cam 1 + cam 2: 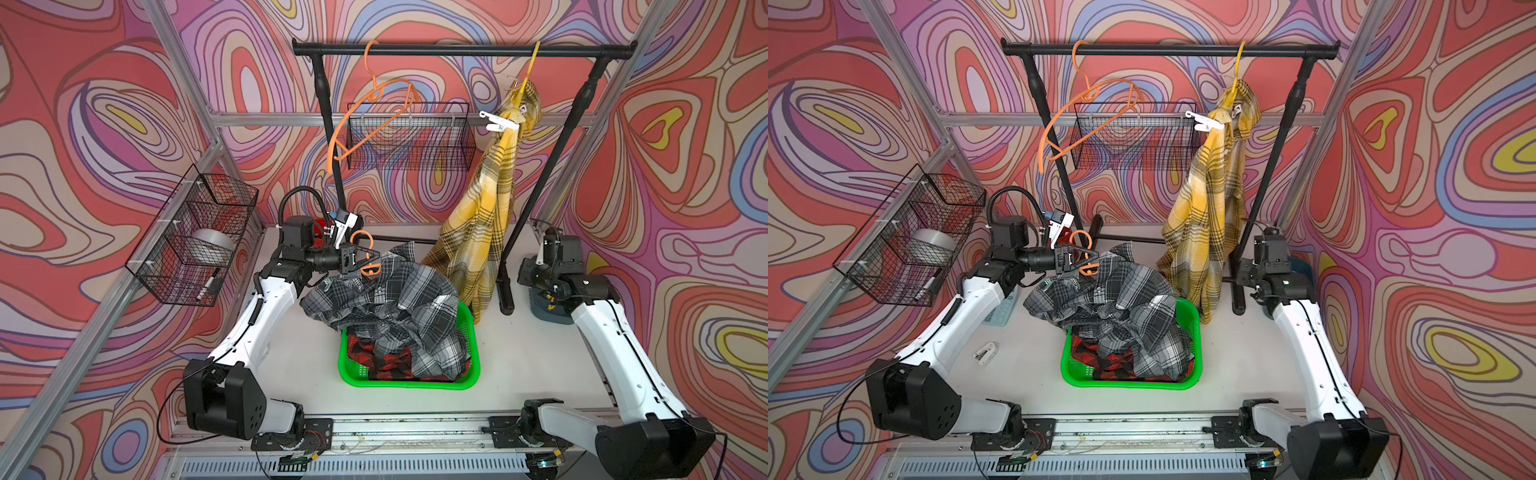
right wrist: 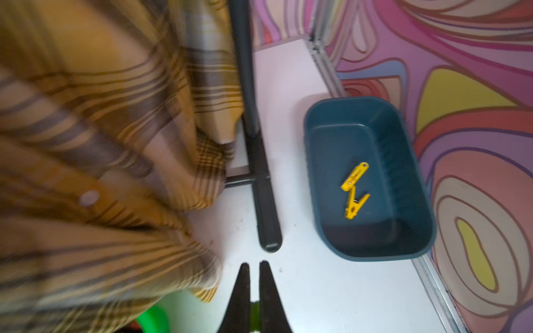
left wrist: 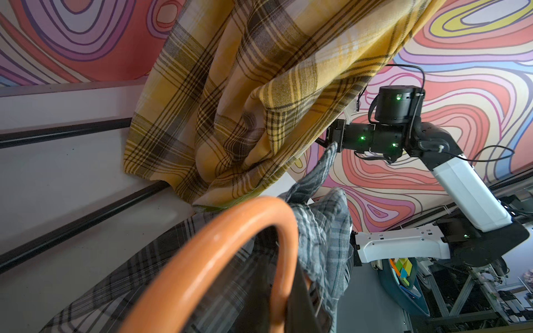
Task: Remove the clothespins securing long-sleeve shirts to the hanger
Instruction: Place the clamp in the storage box.
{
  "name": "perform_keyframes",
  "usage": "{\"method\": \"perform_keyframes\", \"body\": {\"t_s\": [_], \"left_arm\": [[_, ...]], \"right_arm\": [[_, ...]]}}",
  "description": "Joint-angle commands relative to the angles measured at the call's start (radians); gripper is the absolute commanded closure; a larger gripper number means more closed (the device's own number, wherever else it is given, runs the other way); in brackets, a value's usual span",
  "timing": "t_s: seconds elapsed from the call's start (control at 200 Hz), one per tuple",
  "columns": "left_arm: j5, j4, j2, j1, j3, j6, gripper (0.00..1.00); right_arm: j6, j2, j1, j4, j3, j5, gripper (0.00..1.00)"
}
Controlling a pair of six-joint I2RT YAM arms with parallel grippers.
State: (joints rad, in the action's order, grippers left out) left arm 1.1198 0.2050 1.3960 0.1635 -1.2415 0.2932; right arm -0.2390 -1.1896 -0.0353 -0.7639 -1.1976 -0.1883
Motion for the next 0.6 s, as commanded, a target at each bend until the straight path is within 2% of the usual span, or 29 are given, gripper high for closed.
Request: {"method": "perform_keyframes", "body": {"t_s": [0.0,0.16,0.29,0.411,0.491,0.596], "left_arm": [[-0.011,-0.044,-0.032,-0.007,0.005,0.012,1.0],[-0.011,-0.061,-0.041,-0.015,0.008,0.029,1.0],[-0.014,-0.084,-0.052,-0.018,0.025,0.043,1.0],[-0.017,-0.093,-0.052,-0.019,0.03,0.051,1.0],[-0.014,-0.103,-0.047,-0.019,0.03,0.059,1.0],[-0.011,-0.1,-0.044,-0.019,0.027,0.053,1.0]], "right_arm": [[-0.052,-0.039,-0.086,0.153,0.033,-0.008,1.0],[-0.061,-0.13,-0.139,0.357,0.082,-0.141,1.0],[-0.086,-0.261,-0.22,0.444,0.079,-0.101,1.0],[-0.099,-0.377,-0.245,0.5,0.064,-0.1,1.0],[-0.114,-0.453,-0.253,0.487,0.024,-0.083,0.71],[-0.124,-0.473,-0.253,0.496,0.005,-0.041,0.48]]}}
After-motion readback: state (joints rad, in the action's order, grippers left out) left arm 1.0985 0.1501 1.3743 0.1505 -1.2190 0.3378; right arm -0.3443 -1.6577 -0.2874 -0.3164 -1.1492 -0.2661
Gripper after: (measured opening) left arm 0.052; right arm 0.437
